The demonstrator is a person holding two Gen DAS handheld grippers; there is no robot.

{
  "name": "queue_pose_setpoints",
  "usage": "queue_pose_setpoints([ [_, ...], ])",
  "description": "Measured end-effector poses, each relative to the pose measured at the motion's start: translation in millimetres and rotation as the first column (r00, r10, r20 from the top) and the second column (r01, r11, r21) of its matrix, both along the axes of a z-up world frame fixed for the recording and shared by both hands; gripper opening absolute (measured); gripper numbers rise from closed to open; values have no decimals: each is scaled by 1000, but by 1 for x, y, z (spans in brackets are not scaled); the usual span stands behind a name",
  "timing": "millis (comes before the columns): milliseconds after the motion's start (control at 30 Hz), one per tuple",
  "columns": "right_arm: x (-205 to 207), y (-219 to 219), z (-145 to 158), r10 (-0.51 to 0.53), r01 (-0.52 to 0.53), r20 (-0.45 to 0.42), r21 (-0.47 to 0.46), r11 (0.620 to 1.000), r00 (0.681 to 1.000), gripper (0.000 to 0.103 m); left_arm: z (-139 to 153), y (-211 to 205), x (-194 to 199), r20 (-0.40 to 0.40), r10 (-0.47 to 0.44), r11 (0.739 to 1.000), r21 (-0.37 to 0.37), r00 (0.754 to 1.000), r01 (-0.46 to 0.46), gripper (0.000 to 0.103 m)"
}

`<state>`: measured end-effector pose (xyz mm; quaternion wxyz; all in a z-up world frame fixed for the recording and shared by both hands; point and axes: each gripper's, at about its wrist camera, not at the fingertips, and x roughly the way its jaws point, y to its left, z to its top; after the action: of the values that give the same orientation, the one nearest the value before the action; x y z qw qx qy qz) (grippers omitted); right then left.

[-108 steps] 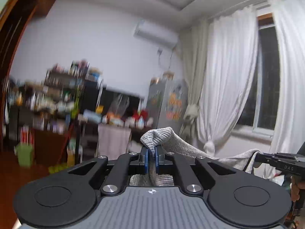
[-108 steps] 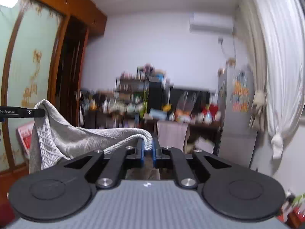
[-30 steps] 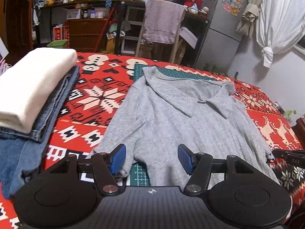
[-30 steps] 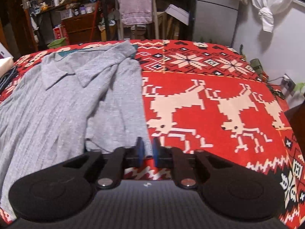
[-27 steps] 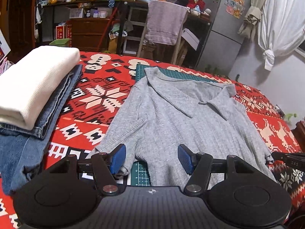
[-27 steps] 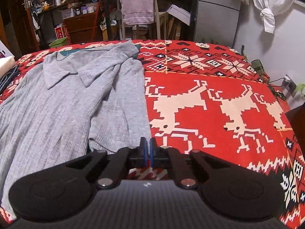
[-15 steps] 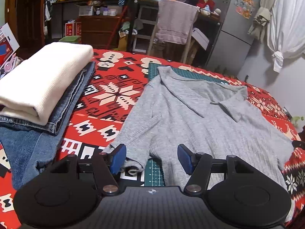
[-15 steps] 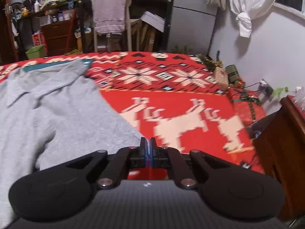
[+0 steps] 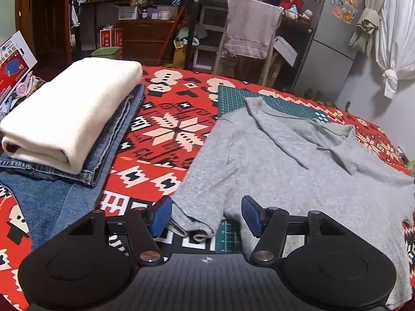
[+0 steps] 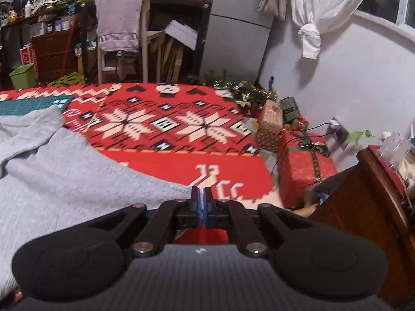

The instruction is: Fold clothes

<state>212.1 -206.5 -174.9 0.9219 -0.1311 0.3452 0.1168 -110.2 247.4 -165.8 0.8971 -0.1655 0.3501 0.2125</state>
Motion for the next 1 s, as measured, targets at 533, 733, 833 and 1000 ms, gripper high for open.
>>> queue_pose_setpoints([
  [533, -26, -16, 0, -69, 72, -30, 127, 989, 997, 8, -18, 54, -6, -38, 58, 997, -48, 998, -59, 24],
  [733, -56, -18, 12, -54, 59, -31, 162, 985, 998, 10, -24, 59, -7, -26, 15, 996, -87, 1000, -17, 18],
  [833, -66, -18, 12, -52, 59, -41, 179, 982, 998, 10, -23, 52, -7, -21, -30, 996, -88, 999, 28, 25],
  [1000, -75, -15, 9, -45, 56, -59, 193, 980, 997, 10, -25, 37, -2, -64, -58, 998, 21, 996, 60, 5],
])
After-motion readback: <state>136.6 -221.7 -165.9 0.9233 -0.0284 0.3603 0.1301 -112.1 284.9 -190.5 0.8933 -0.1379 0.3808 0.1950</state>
